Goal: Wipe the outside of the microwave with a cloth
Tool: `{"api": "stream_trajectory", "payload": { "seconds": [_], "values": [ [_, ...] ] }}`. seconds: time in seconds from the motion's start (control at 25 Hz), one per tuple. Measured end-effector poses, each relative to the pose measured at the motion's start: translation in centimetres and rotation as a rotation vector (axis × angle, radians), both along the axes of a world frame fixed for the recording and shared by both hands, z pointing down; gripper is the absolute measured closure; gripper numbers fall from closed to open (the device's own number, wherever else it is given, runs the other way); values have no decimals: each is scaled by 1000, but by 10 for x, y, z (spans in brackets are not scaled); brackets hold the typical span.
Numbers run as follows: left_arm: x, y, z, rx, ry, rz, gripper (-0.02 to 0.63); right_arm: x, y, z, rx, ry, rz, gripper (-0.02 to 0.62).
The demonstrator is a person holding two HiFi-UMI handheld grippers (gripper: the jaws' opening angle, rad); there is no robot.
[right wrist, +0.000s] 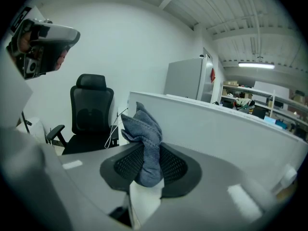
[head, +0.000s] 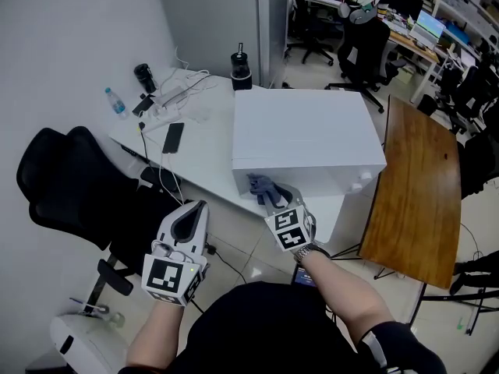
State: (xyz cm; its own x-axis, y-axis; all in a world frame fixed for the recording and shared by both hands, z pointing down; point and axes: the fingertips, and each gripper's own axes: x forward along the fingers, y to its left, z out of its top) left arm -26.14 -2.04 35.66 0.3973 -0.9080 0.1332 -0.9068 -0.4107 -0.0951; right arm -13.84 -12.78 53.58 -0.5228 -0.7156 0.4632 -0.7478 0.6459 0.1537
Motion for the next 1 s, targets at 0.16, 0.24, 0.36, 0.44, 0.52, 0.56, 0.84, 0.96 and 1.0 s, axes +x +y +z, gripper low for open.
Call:
{"api": "stream_trajectory", "payload": {
  "seconds": [0.16,0.24,0.36,0.44,0.52,0.56,0.84,0.96,1.0],
  "values": [
    [12,-7,1,-14,10,28,606,21,-3,-1,-4,15,35,497],
    [20,-10,1,-8,14,42,606,31,-5,-2,-3,11,47,497],
    [31,-13,2,-5,19,54,606,47,-6,-1,-3,17,66,497],
    [39,-15,2,-4,17,62,606,58,-7,0,-4,22,79,497],
    [48,-19,2,-2,17,68,606,69,-8,0,-3,13,88,497],
    [53,-21,1,-1,16,71,606,75,-9,-1,-2,8,92,497],
    [98,-26,-7,-5,1,105,606,129,-12,-3,-9,17,145,497],
    [115,-27,-10,-4,0,109,606,151,-14,-4,-6,6,162,497],
    [121,-26,-9,-6,0,112,606,159,-15,-4,-6,8,169,497]
  ]
}}
